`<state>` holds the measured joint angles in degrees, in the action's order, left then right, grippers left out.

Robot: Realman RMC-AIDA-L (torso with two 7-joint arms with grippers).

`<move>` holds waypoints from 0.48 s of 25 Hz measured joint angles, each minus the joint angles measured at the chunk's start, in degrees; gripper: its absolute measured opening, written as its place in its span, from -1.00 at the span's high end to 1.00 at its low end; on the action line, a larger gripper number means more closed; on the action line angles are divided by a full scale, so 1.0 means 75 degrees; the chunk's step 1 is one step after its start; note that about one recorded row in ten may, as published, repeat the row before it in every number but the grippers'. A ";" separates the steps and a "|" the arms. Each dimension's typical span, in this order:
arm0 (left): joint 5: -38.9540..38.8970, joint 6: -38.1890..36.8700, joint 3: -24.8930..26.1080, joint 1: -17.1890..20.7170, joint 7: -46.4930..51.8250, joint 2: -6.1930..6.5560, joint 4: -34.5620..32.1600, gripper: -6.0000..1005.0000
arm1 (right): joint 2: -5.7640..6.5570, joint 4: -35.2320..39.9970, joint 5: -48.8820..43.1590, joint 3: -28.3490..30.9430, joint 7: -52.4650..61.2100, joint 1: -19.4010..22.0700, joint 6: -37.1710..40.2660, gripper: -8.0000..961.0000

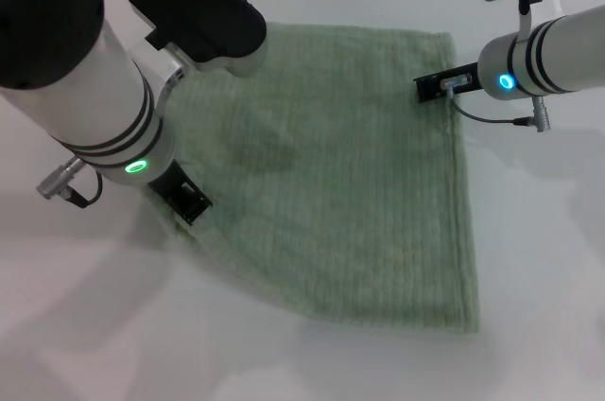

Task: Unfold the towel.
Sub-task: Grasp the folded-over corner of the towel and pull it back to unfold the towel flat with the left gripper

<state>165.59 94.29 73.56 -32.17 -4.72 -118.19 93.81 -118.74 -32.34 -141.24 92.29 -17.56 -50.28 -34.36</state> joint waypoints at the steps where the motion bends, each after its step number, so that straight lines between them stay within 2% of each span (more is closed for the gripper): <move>1: 0.0000 0.0000 0.0000 0.0000 0.0000 0.0000 0.0000 0.87 | 0.0000 0.0000 0.0000 0.0000 -0.0001 0.0000 0.0000 0.98; 12: 0.0000 0.0005 0.0751 0.0151 0.0014 0.0026 -0.0282 0.84 | 0.0000 0.0000 0.0000 0.0000 -0.0003 0.0022 0.0012 0.98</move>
<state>165.59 94.33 79.19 -31.04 -4.62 -117.99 91.69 -118.74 -32.34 -141.24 92.29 -17.58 -50.11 -34.27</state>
